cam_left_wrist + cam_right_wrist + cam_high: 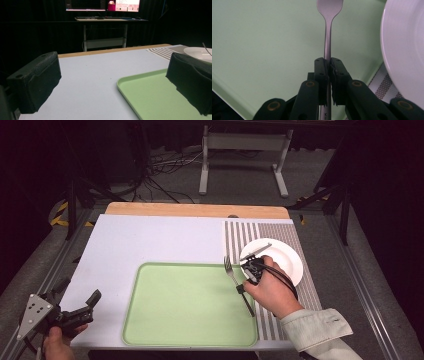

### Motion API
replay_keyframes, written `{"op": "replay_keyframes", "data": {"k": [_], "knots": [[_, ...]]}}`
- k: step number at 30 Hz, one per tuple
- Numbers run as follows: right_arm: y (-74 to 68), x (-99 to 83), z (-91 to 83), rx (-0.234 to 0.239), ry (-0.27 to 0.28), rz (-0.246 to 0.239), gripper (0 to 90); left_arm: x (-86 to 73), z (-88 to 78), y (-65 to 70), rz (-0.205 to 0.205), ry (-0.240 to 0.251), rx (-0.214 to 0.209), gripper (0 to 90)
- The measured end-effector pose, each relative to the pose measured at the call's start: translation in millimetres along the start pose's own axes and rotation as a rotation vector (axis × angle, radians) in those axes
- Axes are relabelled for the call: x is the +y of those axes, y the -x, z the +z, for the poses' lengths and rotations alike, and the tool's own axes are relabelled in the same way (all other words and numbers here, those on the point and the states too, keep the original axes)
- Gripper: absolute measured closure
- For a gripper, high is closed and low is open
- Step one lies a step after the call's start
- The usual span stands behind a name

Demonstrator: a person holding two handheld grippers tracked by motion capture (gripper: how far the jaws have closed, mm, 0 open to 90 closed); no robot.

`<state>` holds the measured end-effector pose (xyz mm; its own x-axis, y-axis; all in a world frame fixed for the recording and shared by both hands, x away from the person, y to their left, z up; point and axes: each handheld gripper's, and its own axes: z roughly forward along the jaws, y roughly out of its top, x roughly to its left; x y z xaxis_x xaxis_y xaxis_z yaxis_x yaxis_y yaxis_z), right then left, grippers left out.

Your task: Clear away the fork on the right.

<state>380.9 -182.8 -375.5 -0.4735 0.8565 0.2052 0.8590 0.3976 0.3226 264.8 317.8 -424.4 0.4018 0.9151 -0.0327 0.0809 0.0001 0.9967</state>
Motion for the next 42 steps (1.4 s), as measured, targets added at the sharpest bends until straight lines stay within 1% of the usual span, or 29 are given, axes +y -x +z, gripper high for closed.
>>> {"op": "replay_keyframes", "data": {"k": [2,6,7,9,14,16,20,24,32,37,42], "knots": [[-0.7,0.1,4.7,0.000,-0.027,0.019,84.7,0.1,0.1,0.2,0.001,0.000,-0.001,0.3],[-2.6,0.7,11.9,0.003,-0.060,0.033,84.7,0.2,-0.1,0.2,0.000,0.000,0.000,0.3],[-2.6,0.7,11.9,0.003,-0.060,0.033,84.7,0.2,-0.1,0.2,0.000,0.000,0.000,0.3],[-3.6,1.3,16.9,0.003,-0.079,0.049,84.7,0.2,-0.3,-0.1,-0.004,0.003,0.000,0.3],[-4.8,1.6,24.1,0.008,-0.106,0.056,84.6,0.7,-0.8,-0.4,0.000,0.001,-0.001,0.3],[-4.9,1.0,28.6,0.010,-0.123,0.067,84.6,1.0,-1.1,-0.4,-0.003,0.003,0.001,0.3],[-4.3,0.3,31.8,0.012,-0.137,0.082,84.6,1.0,-1.1,-0.5,-0.003,0.003,0.001,0.3],[-4.0,0.1,34.9,0.012,-0.163,0.093,84.5,1.0,-0.8,-0.3,-0.003,0.004,-0.001,0.3],[-5.4,-0.2,39.2,0.027,-0.184,0.124,84.6,1.2,-0.8,-0.4,-0.005,0.008,-0.001,0.3],[-6.3,0.2,41.0,0.028,-0.191,0.139,84.5,1.3,-1.0,-0.4,-0.006,0.008,0.000,0.3],[-6.0,-0.1,42.0,0.023,-0.197,0.145,84.5,1.3,-0.9,-0.4,-0.006,0.008,0.000,0.3]]}}
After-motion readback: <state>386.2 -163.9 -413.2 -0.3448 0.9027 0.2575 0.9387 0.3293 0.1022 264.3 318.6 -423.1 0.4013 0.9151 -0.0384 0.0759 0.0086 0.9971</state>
